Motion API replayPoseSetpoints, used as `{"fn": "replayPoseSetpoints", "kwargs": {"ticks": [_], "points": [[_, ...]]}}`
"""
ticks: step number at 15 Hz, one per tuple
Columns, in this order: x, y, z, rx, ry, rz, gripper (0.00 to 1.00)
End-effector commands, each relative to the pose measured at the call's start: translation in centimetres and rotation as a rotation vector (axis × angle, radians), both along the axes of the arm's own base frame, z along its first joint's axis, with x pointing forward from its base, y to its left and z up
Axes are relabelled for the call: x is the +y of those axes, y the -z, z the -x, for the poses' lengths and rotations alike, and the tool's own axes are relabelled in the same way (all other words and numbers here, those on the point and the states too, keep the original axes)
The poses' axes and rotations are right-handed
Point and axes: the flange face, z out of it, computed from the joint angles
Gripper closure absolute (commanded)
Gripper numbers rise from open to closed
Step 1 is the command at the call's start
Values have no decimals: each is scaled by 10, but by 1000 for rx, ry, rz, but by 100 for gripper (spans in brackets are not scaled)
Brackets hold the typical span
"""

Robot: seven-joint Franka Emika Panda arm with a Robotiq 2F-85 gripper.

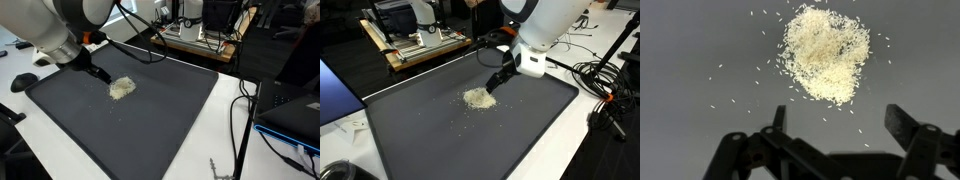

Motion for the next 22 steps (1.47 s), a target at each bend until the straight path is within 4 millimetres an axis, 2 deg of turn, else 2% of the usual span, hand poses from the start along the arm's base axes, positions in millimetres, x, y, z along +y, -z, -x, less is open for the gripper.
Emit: {"fn": "replayPoseSetpoints", "kwargs": {"ticks": [1,7,14,17,22], "points": [[24,-5,0,16,118,127,0],[62,-11,1,-31,323,239,0],[84,-21,7,-117,536,369,0],[94,-26,11,-177,572,409,0],[105,-33,28,-238,552,395,0]]}}
